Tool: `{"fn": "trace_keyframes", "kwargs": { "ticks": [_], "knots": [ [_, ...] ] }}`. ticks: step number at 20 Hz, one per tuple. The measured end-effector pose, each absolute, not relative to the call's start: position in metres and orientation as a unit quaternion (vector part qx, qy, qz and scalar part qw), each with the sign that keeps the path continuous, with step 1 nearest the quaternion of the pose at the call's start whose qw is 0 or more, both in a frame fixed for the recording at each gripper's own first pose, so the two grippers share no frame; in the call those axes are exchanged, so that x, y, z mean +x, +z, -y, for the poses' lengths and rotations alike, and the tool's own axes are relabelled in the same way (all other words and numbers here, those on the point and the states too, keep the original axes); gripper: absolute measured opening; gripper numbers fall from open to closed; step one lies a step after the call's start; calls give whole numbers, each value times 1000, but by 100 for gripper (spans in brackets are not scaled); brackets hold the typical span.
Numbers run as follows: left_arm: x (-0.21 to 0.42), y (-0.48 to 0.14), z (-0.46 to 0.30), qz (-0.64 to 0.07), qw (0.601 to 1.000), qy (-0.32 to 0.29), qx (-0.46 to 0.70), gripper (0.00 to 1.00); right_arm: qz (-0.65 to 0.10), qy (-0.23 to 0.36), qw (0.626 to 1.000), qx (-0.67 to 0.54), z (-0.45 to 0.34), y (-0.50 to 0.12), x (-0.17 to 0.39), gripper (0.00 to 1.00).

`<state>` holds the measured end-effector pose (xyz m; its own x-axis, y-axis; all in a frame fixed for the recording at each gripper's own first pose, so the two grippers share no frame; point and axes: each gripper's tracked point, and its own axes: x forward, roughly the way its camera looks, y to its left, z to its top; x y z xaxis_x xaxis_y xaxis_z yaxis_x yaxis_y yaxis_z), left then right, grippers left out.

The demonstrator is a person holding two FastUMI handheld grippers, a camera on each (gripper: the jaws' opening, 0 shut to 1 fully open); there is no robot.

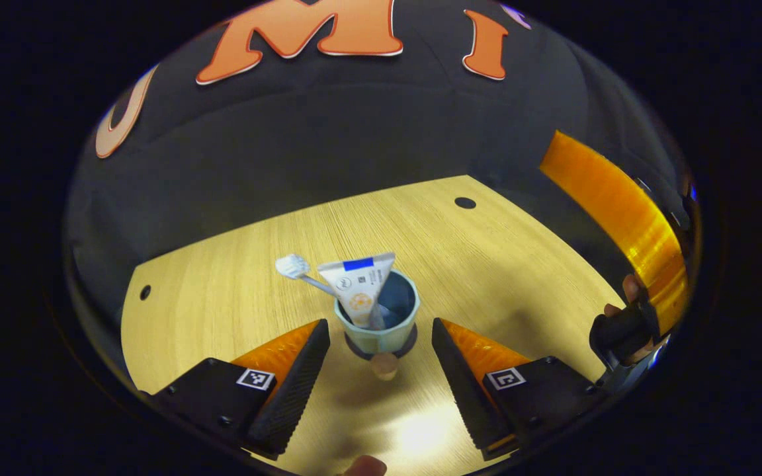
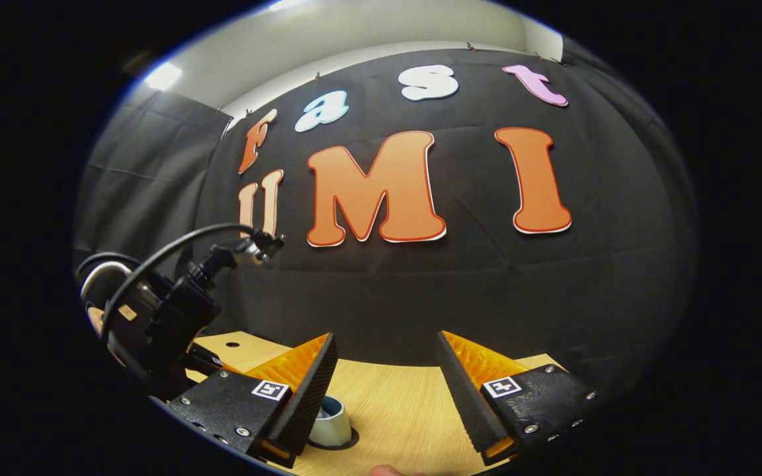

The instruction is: Put the toothbrush and toothpaste on the desktop into the cup, then pick up the cup and place it on the coaster on the desktop.

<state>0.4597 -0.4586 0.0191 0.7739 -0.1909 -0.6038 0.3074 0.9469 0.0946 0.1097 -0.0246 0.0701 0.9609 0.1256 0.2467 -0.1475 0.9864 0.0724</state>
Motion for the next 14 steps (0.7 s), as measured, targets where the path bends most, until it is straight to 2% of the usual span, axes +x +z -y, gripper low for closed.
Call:
{"fn": "trace_keyframes", "kwargs": {
  "ticks": [5,10,14],
  "knots": [
    [462,90,448,-192,968,-121,111,100,140,68,987,27,15,93,108,91],
    [454,138,433,-116,984,-107,81,100,155,56,986,17,8,111,113,91],
    [440,192,402,-40,995,-67,65,100,153,55,987,6,0,117,118,91]
  ]
}}
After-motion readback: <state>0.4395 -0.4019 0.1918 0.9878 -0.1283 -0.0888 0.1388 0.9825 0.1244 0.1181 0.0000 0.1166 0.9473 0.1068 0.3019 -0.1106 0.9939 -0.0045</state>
